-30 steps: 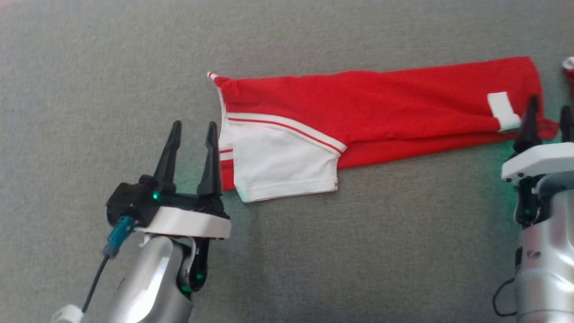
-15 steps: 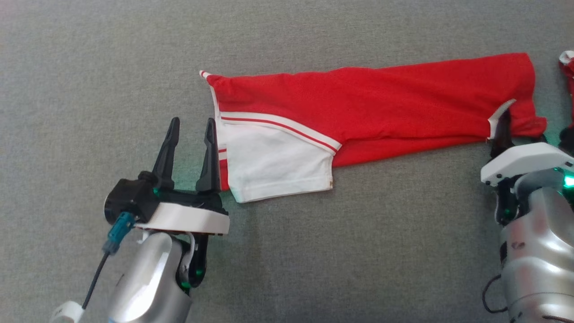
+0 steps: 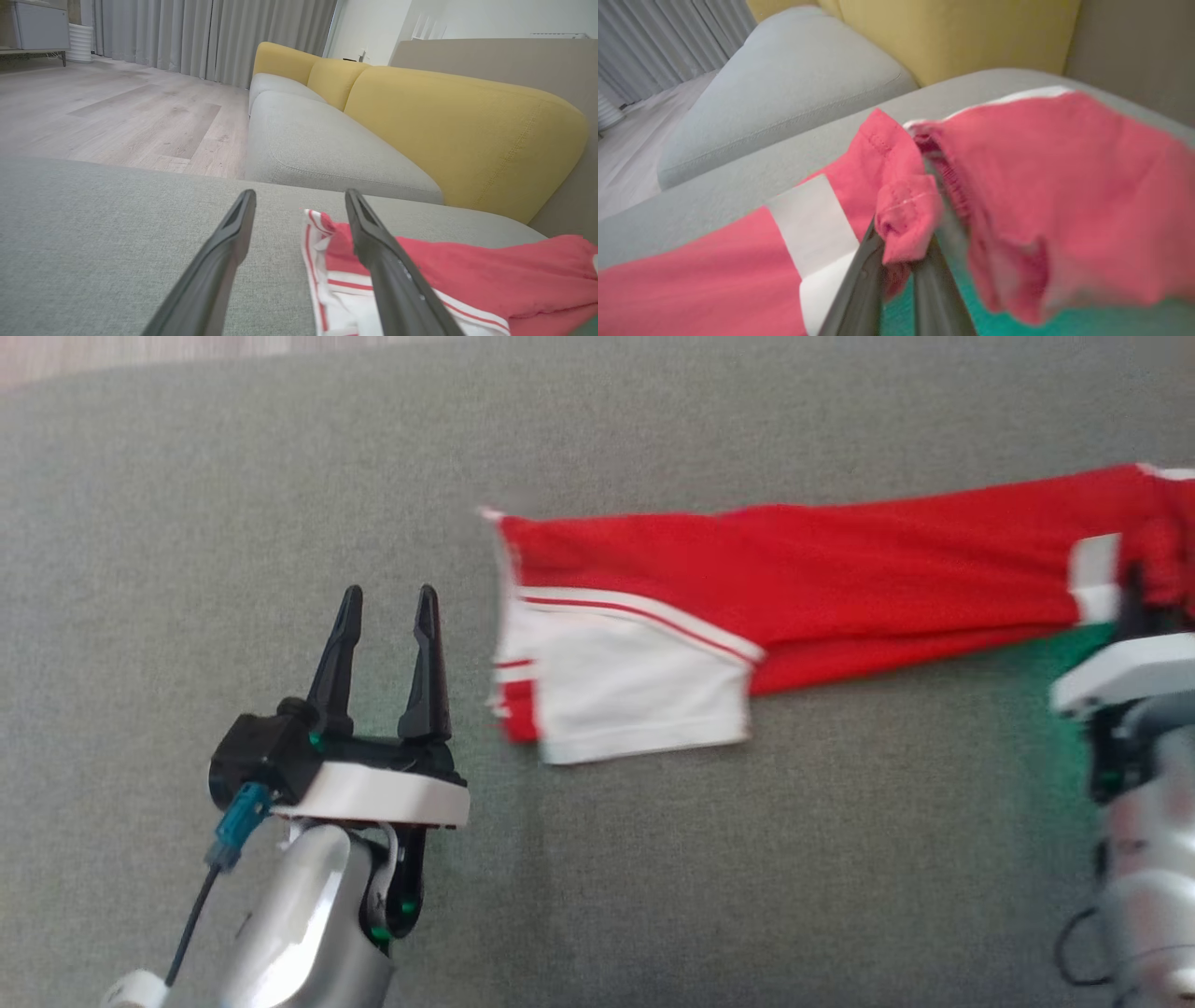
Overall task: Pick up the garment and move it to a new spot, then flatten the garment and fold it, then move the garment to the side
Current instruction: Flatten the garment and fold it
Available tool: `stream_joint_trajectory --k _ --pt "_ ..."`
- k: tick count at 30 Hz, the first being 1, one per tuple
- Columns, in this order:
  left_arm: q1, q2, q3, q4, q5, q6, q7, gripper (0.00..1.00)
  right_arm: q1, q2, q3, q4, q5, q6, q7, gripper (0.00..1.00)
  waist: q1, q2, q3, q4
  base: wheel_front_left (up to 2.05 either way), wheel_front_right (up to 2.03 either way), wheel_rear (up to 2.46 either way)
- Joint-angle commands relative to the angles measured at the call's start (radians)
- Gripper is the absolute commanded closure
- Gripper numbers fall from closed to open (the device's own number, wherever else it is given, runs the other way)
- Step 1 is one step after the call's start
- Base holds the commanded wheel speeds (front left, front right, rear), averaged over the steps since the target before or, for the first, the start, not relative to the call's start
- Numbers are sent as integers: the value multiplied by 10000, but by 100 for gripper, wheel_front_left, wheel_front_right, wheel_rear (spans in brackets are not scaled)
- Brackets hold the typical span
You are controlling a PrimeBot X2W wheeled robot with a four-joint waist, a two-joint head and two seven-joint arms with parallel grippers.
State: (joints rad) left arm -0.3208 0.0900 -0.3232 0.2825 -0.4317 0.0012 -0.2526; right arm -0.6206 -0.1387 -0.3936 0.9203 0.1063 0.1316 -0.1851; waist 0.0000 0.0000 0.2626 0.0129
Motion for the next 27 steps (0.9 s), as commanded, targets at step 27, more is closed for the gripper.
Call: stream_joint_trajectory --k 27 --pt "1310 284 610 -811 -245 76 140 0 2030 833 4977 -3802 1708 -9 736 100 0 0 -2667 783 0 0 0"
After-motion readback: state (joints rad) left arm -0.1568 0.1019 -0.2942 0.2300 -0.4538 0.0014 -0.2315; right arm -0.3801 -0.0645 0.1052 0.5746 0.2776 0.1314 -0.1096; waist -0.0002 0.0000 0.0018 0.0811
